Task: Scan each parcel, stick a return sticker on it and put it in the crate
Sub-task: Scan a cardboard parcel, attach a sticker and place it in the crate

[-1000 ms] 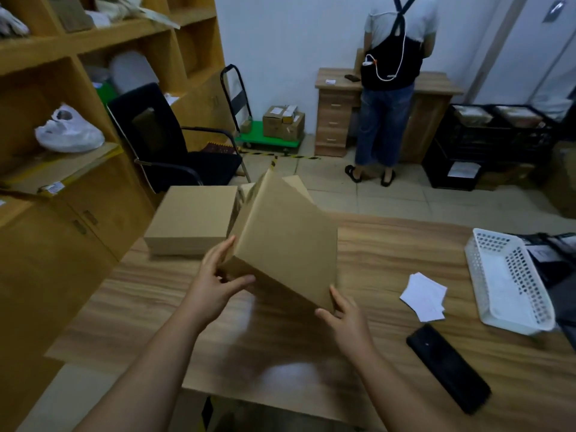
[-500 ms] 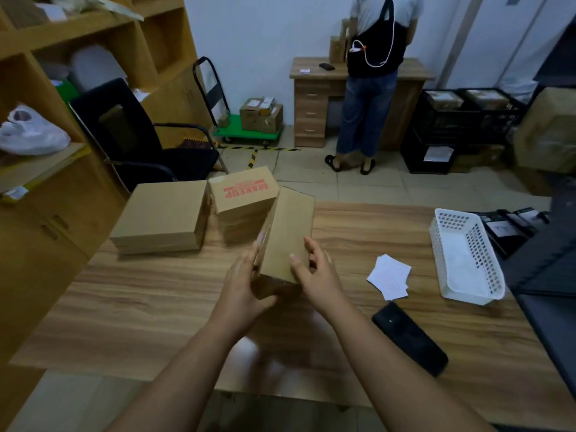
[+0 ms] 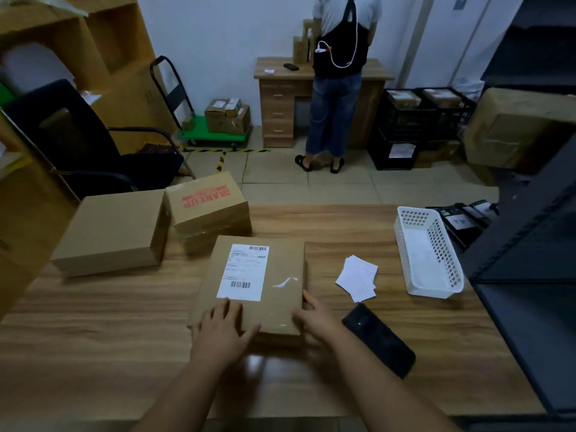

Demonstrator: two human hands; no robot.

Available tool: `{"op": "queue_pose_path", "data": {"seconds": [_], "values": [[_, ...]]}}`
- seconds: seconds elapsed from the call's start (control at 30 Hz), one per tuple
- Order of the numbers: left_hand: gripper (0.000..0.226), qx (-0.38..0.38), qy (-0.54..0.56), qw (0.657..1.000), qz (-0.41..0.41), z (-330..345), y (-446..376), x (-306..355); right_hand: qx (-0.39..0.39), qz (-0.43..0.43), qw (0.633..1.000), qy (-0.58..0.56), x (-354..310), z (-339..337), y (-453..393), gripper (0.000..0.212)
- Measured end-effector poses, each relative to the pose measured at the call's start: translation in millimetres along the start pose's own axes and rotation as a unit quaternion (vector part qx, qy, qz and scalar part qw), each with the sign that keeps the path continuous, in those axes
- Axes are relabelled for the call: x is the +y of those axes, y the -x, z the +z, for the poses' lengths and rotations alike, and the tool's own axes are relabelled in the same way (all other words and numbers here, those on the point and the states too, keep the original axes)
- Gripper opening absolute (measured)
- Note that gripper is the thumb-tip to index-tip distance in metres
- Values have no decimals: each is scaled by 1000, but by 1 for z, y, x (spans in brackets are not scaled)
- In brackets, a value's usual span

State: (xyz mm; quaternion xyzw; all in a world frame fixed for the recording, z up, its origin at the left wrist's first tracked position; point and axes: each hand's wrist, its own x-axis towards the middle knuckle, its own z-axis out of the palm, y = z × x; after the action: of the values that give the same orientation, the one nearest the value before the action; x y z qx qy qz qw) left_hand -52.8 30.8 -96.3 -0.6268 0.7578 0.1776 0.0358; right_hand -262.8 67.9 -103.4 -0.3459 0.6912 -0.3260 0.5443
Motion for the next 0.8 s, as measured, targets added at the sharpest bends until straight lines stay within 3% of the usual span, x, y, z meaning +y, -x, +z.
{"op": "queue_pose_path", "data": {"seconds": [0.1,0.23,0.3,0.37,0.47,0.6,0.8], "values": [[71,31,-59,998,7,7,-3,0,10,-35,993,110,11,-6,-4,61],[69,50,-65,997,-11,13,-11,1,138,-86,945,285,40,-43,5,52],[67,50,-61,997,-14,12,-19,6,179,-70,903,385,62,-71,17,57],[65,49,-61,997,-14,11,-25,10,155,-6,878,452,88,-93,27,69],[63,59,-62,996,-10,12,-29,15,115,43,861,493,113,-104,31,79],[62,54,-65,996,-16,12,-30,17,141,19,846,515,117,-107,26,73],[62,51,-55,997,-19,15,-29,16,157,-22,857,490,131,-116,26,75]]}}
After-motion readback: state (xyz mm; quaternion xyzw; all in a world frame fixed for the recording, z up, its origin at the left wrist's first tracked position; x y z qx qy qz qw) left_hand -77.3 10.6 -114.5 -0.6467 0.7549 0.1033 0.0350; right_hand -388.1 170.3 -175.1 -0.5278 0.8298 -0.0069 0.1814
